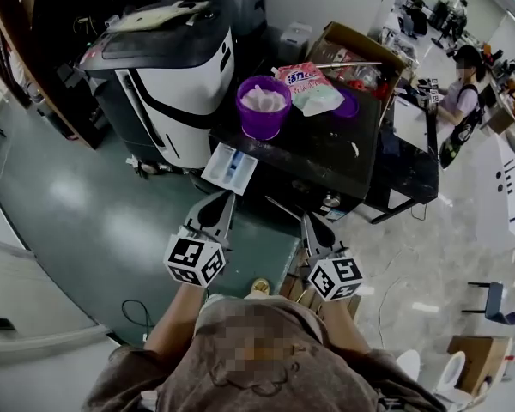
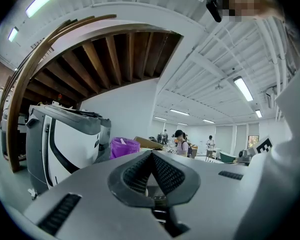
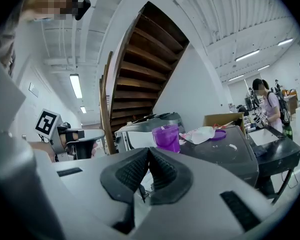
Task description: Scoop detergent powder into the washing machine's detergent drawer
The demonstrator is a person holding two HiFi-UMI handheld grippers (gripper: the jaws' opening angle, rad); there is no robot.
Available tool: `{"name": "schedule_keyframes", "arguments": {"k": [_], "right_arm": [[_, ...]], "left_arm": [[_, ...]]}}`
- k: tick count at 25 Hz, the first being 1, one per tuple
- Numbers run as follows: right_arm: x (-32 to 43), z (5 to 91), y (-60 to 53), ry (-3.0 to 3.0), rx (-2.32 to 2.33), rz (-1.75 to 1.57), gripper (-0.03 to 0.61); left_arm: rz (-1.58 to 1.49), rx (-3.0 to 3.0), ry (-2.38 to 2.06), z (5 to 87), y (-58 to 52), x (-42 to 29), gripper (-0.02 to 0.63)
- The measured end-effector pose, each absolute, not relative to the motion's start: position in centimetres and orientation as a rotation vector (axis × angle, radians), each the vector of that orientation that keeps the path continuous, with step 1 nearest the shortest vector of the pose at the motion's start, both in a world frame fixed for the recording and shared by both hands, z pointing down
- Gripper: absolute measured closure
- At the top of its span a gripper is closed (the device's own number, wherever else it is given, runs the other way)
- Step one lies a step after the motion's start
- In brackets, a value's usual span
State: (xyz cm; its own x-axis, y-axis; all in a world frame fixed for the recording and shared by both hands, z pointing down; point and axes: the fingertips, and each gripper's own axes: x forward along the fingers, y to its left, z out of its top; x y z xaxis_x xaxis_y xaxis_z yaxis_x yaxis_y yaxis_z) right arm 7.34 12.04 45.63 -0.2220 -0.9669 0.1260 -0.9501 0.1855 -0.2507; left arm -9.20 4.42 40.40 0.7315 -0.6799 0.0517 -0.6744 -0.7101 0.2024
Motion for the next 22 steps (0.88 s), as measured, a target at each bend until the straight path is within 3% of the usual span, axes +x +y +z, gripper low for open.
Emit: {"name": "schedule_keyframes", "arguments": {"k": [22], "right_arm": [[10.6, 45.3, -6.4, 2.335, -1.955, -0.425, 0.586]], "left_arm": [[-0.077, 2.754, -0.928, 39.3, -13.9, -3.7, 0.594]]}}
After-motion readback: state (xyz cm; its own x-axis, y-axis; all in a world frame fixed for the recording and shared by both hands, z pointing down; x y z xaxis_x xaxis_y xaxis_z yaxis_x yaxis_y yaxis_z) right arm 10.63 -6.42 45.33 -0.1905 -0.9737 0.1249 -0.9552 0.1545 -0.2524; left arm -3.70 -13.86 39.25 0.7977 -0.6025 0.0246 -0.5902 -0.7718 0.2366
